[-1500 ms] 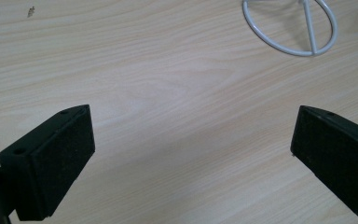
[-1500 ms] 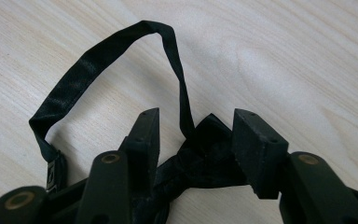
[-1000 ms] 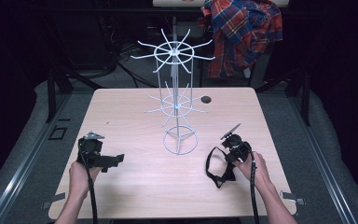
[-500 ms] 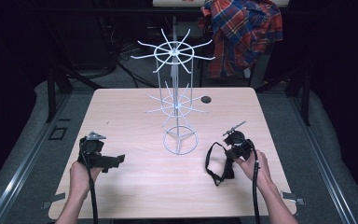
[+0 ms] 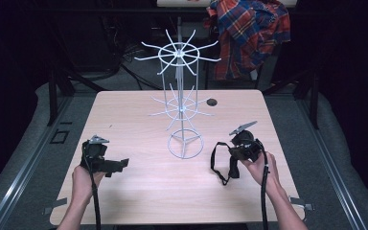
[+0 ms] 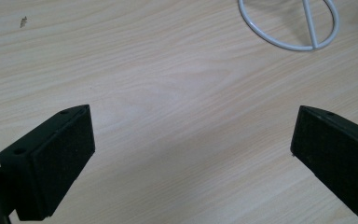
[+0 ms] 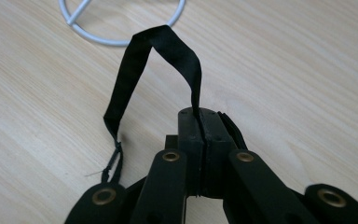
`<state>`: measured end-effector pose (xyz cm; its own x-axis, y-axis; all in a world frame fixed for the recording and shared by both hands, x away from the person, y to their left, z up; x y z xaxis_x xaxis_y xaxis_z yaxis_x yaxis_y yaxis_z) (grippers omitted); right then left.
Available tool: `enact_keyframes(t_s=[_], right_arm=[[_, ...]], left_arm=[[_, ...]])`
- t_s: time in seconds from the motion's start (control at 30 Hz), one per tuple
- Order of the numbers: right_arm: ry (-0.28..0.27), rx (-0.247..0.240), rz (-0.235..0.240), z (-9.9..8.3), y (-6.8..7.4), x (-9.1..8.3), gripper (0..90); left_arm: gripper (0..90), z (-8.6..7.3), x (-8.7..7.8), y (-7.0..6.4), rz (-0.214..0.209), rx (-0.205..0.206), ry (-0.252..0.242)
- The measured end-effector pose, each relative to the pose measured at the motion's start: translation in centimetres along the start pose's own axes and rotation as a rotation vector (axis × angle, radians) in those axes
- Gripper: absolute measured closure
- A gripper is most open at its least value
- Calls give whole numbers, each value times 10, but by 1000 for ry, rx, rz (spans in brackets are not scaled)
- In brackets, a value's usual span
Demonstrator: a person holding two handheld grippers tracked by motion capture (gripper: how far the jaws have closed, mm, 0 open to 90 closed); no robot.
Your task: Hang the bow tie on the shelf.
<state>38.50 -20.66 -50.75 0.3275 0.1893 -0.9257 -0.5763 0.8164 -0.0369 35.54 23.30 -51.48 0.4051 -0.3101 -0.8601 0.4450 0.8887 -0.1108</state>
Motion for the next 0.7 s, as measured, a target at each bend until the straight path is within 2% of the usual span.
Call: enact_keyframes(t_s=[0.13, 0.17, 0.23, 0.3, 0.33, 0.5, 0.7], right_arm=[[-20, 0, 5, 1, 3, -5, 887], [-10, -17, -5, 2, 2, -8, 887], [-40, -11, 2, 3, 5, -10, 887], [-24, -26, -9, 3, 4, -13, 887], [-56, -14, 4, 4, 5, -14, 887], [-91, -18, 4, 7, 5, -21, 888], [-125, -10, 7, 9, 5, -30, 887]], left_arm=[[0, 0, 0, 0, -1, -2, 0], [0, 0, 0, 0, -1, -2, 0], [0, 0, 0, 0, -1, 1, 0], [0, 0, 0, 0, -1, -1, 0], [0, 0, 0, 0, -2, 2, 1], [0, 1, 1, -2, -7, 11, 7], [0, 0, -1, -2, -3, 2, 5]])
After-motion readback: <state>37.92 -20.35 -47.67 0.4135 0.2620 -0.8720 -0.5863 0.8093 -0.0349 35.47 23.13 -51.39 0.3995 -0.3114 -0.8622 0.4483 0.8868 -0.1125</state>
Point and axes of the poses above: each handheld gripper's, and its own axes: x roughly forward along the jaws, z roughly out of its top, y roughly to its left, the point moved 3 cm from there along x, roughly forward along the jaws, and after that the axes turned 10 degrees about y, right-handed, at the moved point
